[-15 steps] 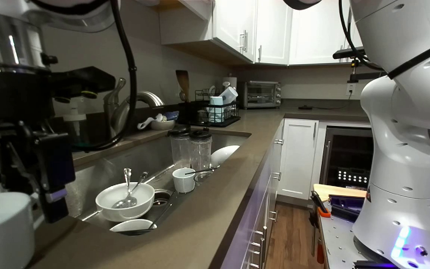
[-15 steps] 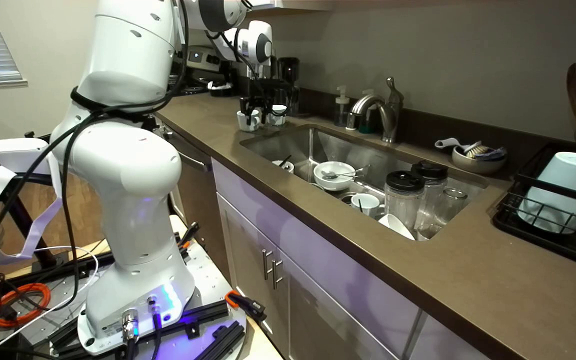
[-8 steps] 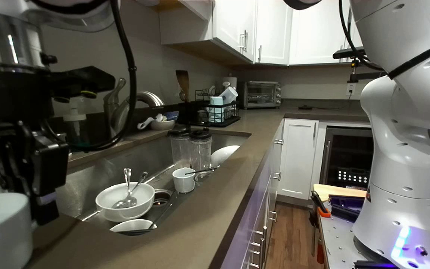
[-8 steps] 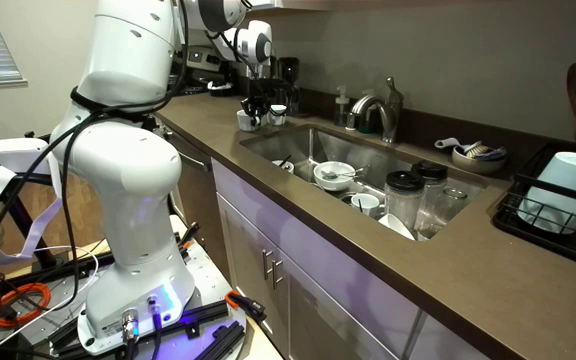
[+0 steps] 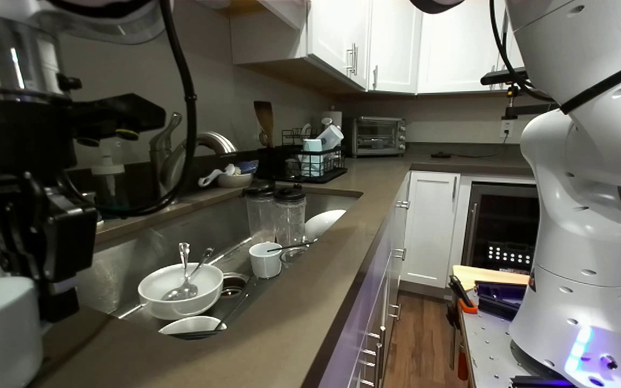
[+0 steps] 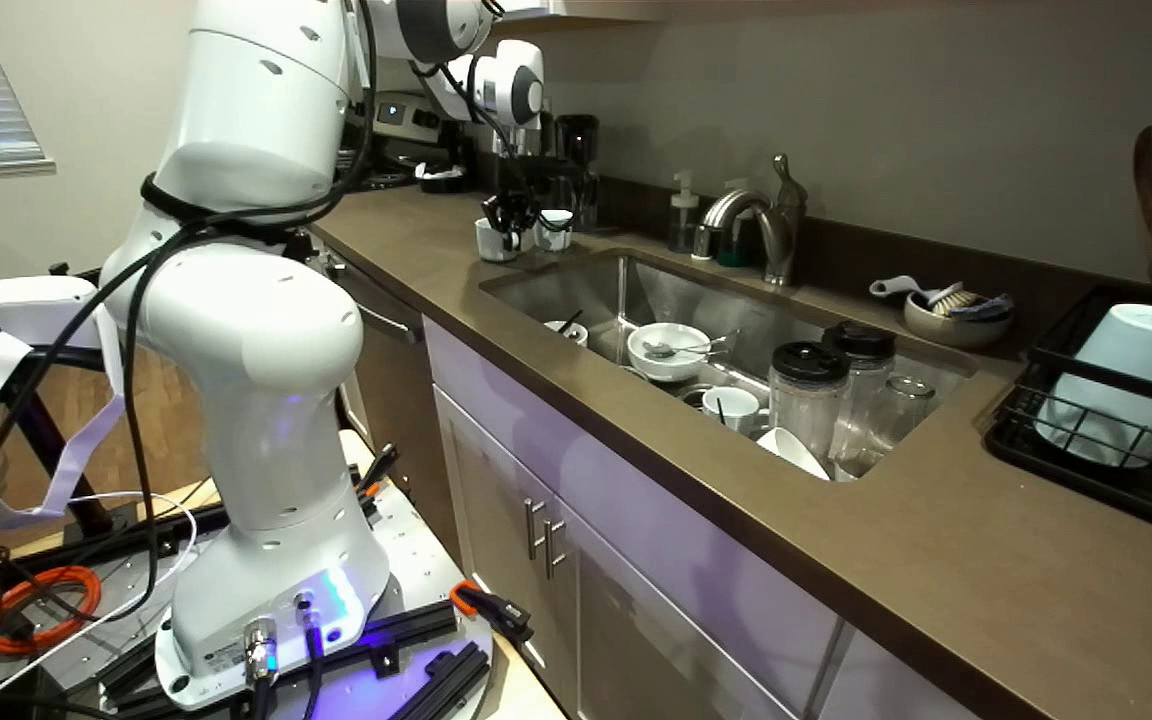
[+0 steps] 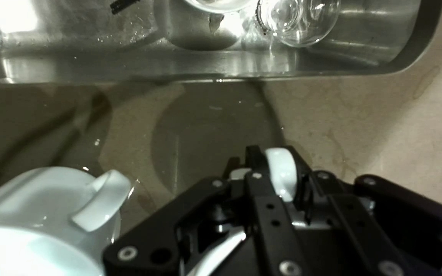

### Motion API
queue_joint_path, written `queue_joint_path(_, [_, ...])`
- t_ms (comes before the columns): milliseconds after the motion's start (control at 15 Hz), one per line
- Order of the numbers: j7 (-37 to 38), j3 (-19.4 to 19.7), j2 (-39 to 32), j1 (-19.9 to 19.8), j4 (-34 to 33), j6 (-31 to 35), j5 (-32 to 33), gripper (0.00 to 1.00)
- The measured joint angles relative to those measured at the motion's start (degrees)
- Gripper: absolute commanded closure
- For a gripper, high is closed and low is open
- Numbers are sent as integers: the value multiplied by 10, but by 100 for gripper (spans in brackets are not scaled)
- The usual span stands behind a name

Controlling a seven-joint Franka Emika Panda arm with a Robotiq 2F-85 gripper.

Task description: Pour the water from the mug towards the edge into the sink

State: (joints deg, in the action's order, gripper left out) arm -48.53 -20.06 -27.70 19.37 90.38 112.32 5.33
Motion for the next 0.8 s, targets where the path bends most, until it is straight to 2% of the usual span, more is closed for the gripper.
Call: queue_joint_path(800, [5,0,13,5,0,-1,1,93])
